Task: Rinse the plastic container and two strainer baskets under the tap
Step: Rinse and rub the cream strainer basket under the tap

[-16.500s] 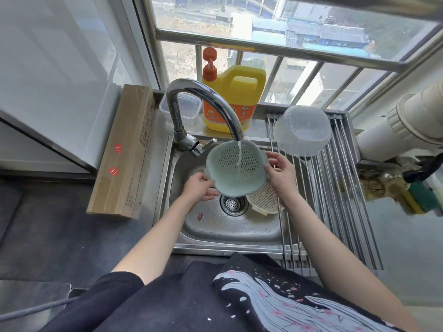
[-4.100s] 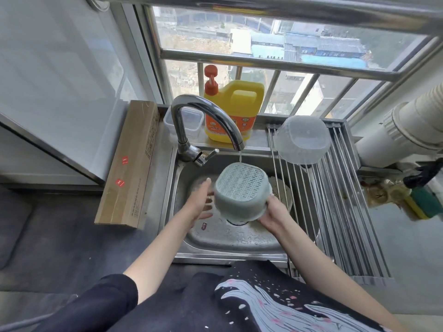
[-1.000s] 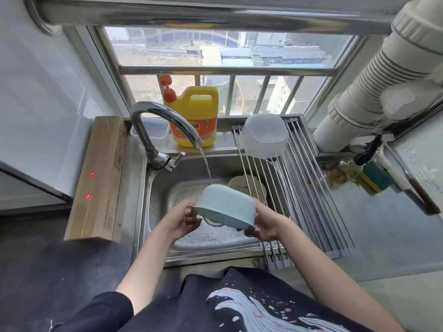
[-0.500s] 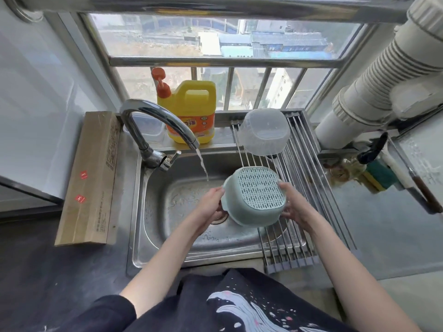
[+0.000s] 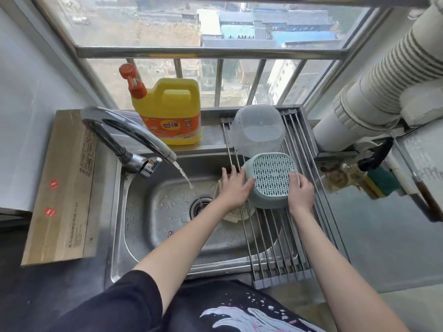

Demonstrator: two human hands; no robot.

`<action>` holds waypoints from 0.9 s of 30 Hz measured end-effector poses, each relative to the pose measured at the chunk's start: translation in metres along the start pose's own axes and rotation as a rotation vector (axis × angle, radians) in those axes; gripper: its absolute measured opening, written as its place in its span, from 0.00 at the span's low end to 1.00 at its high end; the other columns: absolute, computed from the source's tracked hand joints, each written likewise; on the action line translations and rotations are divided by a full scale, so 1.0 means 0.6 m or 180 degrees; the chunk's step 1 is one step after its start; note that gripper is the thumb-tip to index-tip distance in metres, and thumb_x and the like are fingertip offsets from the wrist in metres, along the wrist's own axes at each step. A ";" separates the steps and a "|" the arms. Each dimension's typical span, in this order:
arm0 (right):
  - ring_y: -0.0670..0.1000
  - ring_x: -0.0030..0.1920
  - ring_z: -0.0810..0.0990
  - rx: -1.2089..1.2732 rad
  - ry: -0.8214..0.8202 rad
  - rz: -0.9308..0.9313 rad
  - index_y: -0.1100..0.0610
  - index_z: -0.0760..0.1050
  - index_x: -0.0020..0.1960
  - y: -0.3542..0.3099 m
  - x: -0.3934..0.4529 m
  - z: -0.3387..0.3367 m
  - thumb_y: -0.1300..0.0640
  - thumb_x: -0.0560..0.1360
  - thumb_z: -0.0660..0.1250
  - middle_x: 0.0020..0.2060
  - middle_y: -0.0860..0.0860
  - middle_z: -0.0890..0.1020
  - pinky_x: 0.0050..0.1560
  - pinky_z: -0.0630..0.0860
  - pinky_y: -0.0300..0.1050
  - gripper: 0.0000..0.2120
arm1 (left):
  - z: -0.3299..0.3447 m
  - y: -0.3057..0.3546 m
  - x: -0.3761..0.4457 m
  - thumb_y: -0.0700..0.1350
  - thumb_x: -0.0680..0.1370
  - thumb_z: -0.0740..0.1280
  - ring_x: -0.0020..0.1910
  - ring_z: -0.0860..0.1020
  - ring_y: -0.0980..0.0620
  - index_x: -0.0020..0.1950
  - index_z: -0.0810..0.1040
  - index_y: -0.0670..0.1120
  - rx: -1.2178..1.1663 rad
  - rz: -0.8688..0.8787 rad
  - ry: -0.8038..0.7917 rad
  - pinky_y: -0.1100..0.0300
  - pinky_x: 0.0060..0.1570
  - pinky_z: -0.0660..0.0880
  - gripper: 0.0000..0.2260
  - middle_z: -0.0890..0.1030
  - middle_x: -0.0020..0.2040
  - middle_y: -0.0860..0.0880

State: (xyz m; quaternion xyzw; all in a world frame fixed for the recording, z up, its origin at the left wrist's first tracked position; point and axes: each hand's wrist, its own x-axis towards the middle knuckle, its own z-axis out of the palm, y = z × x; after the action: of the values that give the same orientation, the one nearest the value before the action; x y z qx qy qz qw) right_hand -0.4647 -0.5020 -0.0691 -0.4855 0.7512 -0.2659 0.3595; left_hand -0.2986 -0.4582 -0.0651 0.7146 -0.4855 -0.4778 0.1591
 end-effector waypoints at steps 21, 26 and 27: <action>0.61 0.66 0.72 -0.3202 -0.2865 -0.0907 0.61 0.68 0.68 0.022 -0.187 0.217 0.59 0.77 0.59 0.70 0.63 0.66 0.61 0.72 0.51 0.19 | -0.025 -0.291 -0.116 0.40 0.77 0.62 0.54 0.78 0.43 0.42 0.74 0.46 -0.0352 -0.1506 0.0438 0.58 0.48 0.70 0.04 0.81 0.50 0.42; 0.63 0.74 0.60 -0.2374 -0.2503 -0.0291 0.57 0.42 0.78 0.081 -0.137 0.247 0.68 0.76 0.60 0.76 0.66 0.49 0.68 0.67 0.51 0.38 | -0.028 -0.338 -0.149 0.35 0.75 0.63 0.55 0.77 0.44 0.48 0.77 0.43 -0.0809 -0.1882 0.0499 0.59 0.55 0.72 0.06 0.80 0.56 0.41; 0.63 0.74 0.60 -0.2379 -0.2492 -0.0143 0.57 0.41 0.78 0.092 -0.127 0.254 0.67 0.76 0.61 0.75 0.66 0.52 0.68 0.67 0.52 0.39 | -0.028 -0.343 -0.153 0.34 0.75 0.63 0.56 0.77 0.44 0.50 0.77 0.42 -0.0868 -0.1883 0.0497 0.59 0.55 0.72 0.07 0.80 0.57 0.41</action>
State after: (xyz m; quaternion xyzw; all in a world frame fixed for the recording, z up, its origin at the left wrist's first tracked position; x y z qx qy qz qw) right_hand -0.3525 -0.4182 -0.1806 -0.6590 0.5940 0.2126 0.4095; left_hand -0.1798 -0.2859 -0.1507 0.8312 -0.1749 -0.5076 0.1444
